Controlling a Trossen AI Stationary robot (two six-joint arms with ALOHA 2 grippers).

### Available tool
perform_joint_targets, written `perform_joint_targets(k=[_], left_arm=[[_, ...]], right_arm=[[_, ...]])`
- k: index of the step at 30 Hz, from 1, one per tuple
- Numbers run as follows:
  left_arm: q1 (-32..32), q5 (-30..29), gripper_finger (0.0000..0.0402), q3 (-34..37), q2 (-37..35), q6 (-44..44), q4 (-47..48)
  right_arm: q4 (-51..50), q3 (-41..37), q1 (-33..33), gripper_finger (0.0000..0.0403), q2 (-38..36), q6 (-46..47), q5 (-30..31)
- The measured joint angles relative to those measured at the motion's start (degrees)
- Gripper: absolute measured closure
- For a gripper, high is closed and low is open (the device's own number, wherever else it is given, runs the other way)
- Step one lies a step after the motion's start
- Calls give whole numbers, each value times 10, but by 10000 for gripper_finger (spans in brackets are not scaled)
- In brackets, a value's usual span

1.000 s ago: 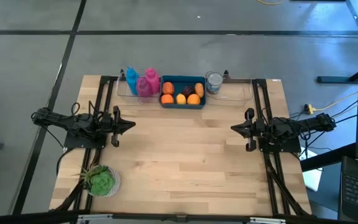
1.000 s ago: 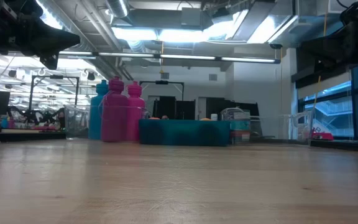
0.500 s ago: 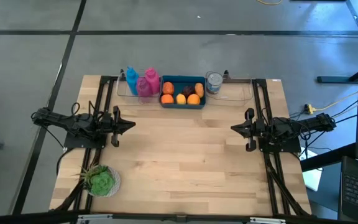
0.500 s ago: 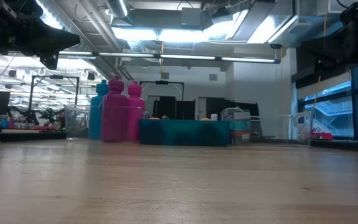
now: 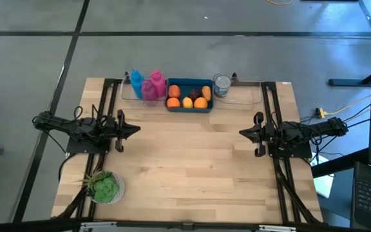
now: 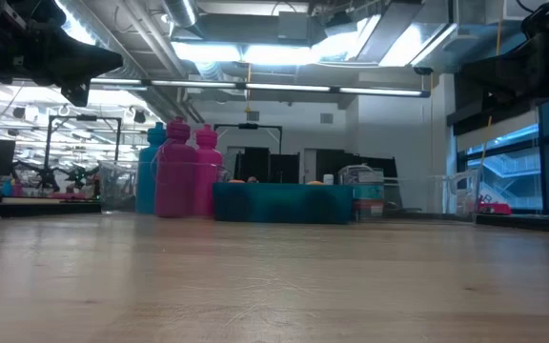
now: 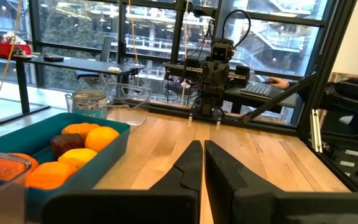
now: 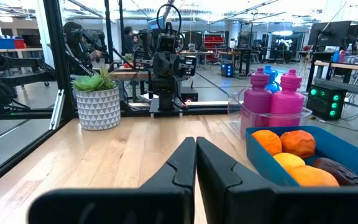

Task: Pick & Place Food Item
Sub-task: Return to Home Position

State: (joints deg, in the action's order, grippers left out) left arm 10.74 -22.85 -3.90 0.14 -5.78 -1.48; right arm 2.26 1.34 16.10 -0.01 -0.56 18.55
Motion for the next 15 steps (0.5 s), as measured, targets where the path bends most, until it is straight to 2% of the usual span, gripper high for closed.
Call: perform_joint_targets(k=[15], left_arm=[[0, 0, 386, 0, 0, 1, 0]], right_arm=[[0, 0, 0, 387, 0, 0, 0]])
